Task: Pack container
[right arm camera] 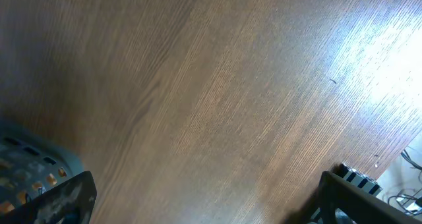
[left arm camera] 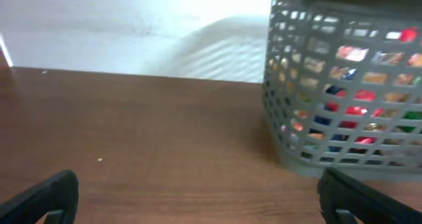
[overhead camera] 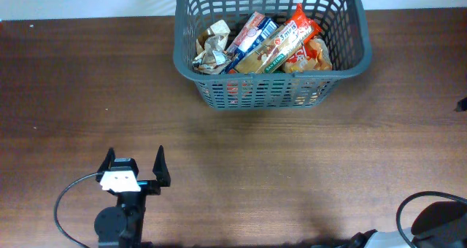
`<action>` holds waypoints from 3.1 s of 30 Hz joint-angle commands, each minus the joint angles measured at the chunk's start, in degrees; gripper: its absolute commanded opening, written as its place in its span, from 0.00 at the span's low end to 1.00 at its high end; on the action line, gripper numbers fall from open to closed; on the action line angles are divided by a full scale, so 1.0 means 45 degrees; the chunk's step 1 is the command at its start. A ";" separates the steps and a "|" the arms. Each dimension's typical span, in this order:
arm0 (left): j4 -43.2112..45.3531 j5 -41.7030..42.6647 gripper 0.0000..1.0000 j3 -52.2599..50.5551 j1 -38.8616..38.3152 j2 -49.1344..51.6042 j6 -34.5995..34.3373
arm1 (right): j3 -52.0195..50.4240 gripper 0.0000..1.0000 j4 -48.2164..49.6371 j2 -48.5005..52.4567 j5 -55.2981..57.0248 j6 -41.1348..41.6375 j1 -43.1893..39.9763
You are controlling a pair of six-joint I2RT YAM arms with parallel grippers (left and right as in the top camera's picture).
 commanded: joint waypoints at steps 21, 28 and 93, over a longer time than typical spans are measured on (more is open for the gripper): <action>0.0160 0.1486 0.99 -0.0680 0.0393 -0.0165 0.2404 | -0.0044 0.99 0.0010 -0.0170 0.0015 0.0136 -0.0058; 0.0160 0.1486 0.99 -0.0680 0.0393 -0.0165 0.2404 | -0.0044 1.00 0.0010 -0.0170 0.0015 0.0136 -0.0058; 0.0160 0.1486 0.99 -0.0680 0.0393 -0.0165 0.2404 | -0.0058 0.99 0.6460 -0.6183 0.0695 0.0136 0.3784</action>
